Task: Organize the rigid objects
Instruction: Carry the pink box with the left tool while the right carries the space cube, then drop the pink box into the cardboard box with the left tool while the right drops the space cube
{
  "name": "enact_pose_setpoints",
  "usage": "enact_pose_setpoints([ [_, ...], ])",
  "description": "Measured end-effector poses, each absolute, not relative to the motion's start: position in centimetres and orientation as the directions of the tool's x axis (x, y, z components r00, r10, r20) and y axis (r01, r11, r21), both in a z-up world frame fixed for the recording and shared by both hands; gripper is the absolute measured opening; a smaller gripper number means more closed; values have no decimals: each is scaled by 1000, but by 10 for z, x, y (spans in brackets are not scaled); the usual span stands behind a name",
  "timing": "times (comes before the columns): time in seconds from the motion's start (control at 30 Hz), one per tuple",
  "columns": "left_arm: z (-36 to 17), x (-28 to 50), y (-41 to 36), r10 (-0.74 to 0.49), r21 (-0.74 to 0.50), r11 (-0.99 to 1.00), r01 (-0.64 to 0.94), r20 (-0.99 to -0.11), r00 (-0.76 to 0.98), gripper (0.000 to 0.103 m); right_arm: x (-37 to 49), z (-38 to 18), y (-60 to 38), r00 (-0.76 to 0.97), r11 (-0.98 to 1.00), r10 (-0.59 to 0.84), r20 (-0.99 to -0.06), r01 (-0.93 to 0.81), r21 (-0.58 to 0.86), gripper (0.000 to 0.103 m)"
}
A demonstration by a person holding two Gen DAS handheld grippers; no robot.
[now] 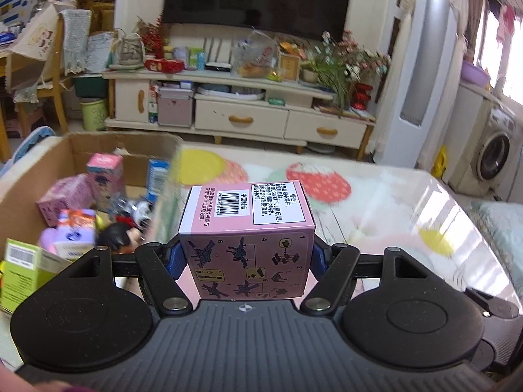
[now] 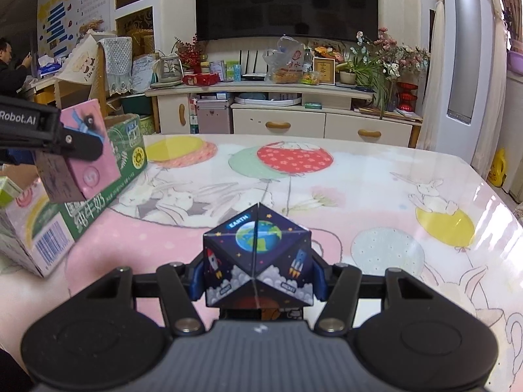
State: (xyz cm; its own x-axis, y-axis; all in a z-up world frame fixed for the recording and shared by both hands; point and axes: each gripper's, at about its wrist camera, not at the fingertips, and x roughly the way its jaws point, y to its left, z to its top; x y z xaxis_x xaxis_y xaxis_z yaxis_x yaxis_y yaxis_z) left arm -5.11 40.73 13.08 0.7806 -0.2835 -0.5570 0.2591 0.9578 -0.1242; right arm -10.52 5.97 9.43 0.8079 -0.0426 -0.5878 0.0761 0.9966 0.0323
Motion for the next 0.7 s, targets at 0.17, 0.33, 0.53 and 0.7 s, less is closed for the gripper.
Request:
enact_pose_setpoints([
  [0.17,146,-42,435,-237,-139,972,192,-528,815,87,-99,113,72,824,997,-7,-567,48,59,58],
  [0.33,155,-36,462,-154,-127,987,103,-512,845,87,-87,133,94,838,996,59,-542,-17,82,58],
  [0.53,155,-24,485,-63,-105,994,10,-516,854,87,-65,153,128,848,988,152,-507,-110,112,58],
  [0.7,152,-11,502,-16,-105,993,-49,-543,840,87,-46,166,162,849,973,229,-477,-193,124,58],
])
